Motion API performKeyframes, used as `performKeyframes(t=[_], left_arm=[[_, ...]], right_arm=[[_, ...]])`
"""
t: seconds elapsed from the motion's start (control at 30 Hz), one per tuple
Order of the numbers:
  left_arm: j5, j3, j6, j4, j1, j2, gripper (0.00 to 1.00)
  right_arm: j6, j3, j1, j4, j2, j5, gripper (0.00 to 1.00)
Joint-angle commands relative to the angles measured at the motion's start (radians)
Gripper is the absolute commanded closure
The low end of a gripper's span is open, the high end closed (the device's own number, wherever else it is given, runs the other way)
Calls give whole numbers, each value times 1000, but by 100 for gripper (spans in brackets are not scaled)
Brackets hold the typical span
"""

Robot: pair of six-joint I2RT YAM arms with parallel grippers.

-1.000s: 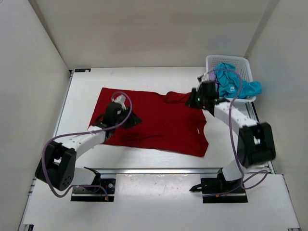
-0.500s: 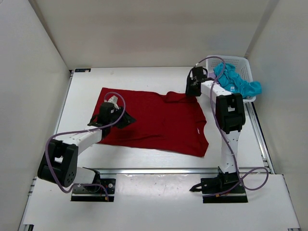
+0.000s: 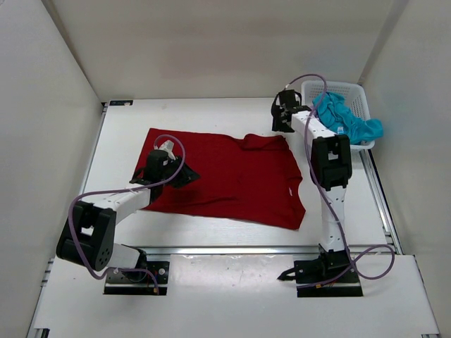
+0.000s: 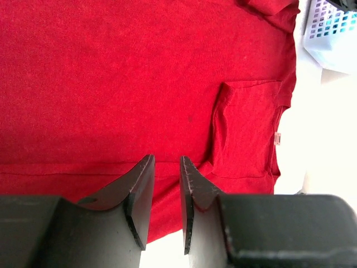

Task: Fold and stack the t-shirts
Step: Fold the flattened tshirt in 1/3 of the way

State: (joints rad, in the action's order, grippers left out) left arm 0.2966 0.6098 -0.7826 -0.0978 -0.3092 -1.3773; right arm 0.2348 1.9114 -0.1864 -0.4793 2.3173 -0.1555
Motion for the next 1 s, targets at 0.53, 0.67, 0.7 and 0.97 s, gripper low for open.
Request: performKeyframes(t=[0.53, 0.67, 0.7, 0.97], left_arm=[[29, -4, -18, -49, 68, 14, 66], [25, 19, -38, -60, 85, 0, 66], [33, 16, -34, -68, 99, -5, 66], [12, 68, -93, -106, 202, -39, 66]], right_arm=[[-12, 262, -54, -145, 85, 91, 100], [-51, 284, -82, -110, 13, 51, 100], [-52, 278, -82, -114, -8, 50, 100], [-3, -105, -68, 62, -251, -21, 100]])
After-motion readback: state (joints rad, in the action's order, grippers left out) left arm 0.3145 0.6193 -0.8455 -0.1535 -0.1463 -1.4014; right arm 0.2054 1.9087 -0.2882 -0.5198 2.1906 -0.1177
